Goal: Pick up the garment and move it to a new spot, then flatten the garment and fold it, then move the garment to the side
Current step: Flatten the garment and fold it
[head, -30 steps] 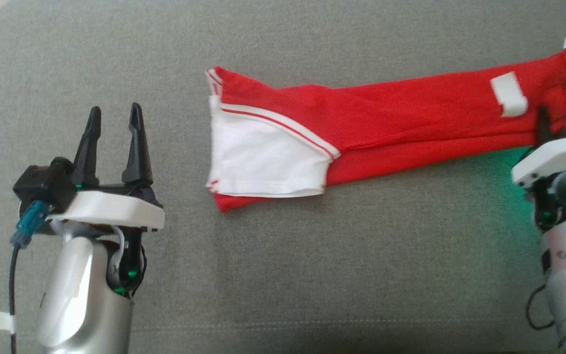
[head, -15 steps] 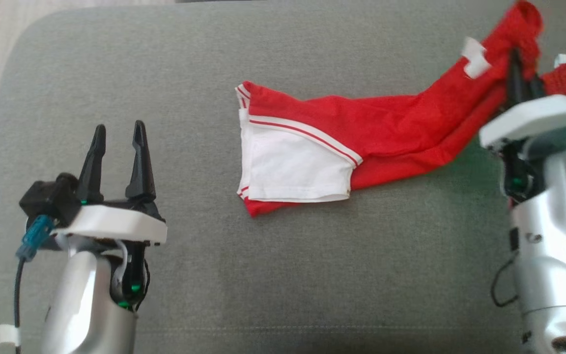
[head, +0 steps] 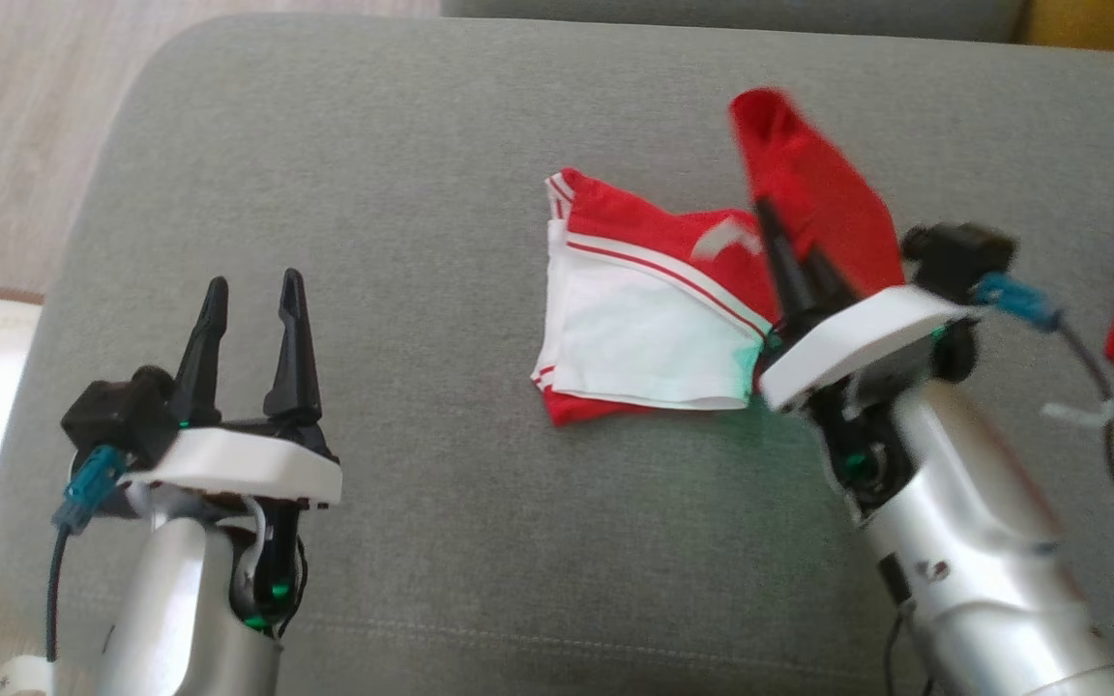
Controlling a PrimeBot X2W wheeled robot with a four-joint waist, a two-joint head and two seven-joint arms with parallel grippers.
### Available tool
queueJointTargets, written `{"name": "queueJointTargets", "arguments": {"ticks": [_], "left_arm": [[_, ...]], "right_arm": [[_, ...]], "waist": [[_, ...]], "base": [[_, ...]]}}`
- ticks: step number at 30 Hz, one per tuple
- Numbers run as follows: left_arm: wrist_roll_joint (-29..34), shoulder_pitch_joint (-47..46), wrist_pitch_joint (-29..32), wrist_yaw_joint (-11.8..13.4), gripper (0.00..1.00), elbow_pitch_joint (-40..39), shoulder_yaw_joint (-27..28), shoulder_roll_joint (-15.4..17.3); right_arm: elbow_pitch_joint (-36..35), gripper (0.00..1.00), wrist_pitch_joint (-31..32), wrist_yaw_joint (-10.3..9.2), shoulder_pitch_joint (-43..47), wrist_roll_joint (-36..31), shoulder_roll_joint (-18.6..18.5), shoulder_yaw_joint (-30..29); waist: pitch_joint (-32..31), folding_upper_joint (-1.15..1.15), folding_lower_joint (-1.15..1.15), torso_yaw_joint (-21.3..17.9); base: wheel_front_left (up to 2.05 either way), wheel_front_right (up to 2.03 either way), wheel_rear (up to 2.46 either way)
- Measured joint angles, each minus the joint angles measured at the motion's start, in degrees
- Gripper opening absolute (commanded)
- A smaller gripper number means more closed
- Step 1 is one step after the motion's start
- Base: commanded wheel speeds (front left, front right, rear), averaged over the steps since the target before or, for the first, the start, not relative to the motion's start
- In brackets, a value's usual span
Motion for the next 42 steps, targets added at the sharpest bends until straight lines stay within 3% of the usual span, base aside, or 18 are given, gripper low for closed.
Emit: {"name": "queueJointTargets", "arguments": {"ticks": [8, 17, 18, 19, 20, 26, 32, 37, 42], "left_arm": [[-1.11, 0.01, 0.0, 0.64, 1.0, 0.08, -1.62, -0.01], [-1.77, 0.07, 0.0, 0.75, 1.0, 0.33, -2.35, -0.01], [-2.0, 0.07, 0.0, 0.75, 1.0, 0.35, -2.46, -0.01], [-1.99, 0.07, 0.0, 0.75, 1.0, 0.4, -2.56, -0.01], [-1.99, 0.07, 0.0, 0.76, 1.0, 0.46, -2.63, -0.01], [-1.99, 0.07, 0.0, 1.16, 1.0, 1.32, -2.64, -0.01], [-1.99, 0.07, 0.0, 1.16, 1.0, 1.2, -2.2, -0.01], [-1.99, 0.07, 0.0, 1.16, 1.0, 0.14, -1.78, -0.01], [-1.99, 0.09, 0.0, 1.18, 1.0, -0.94, -1.76, -0.01]], "right_arm": [[8.38, 0.0, -6.31, 0.0, -2.15, 7.34, -0.02, 11.44], [15.48, 0.0, -9.92, 0.0, -6.1, 13.69, -0.04, 20.02], [16.36, 0.07, -9.99, 0.0, -6.49, 14.38, -0.08, 21.2], [17.14, 0.96, -9.99, 0.0, -6.88, 15.01, -0.09, 22.61], [17.56, 1.0, -9.99, 0.0, -7.06, 15.78, -0.1, 23.98], [16.95, 1.0, -9.96, 0.0, -7.51, 20.64, -0.07, 32.07], [17.89, 1.0, -11.01, 0.0, -11.49, 22.46, -0.05, 33.71], [22.97, 1.0, -11.96, 0.0, -15.47, 17.05, -0.05, 30.82], [24.95, 1.0, -12.0, 0.0, -17.78, 5.63, -1.24, 20.35]], "waist": [[-0.05, 0.0, 0.0, 2.79], [0.62, 0.0, 0.0, 4.3], [0.73, 0.0, 0.0, 4.4], [0.84, 0.0, 0.0, 4.48], [0.92, 0.0, 0.0, 4.53], [0.91, 0.0, 0.0, 3.58], [0.27, 0.0, 0.0, 1.16], [-0.05, 0.0, 0.0, -1.31], [-0.25, 0.0, 0.0, -3.69]], "base": [[0.0, 0.0, 0.0], [0.0, 0.0, 0.0], [0.0, 0.0, 0.0], [0.0, 0.0, 0.0], [0.0, 0.0, 0.0], [0.0, 0.0, 0.0], [0.0, 0.0, 0.0], [0.0, 0.0, 0.0], [0.0, 0.0, 0.0]]}}
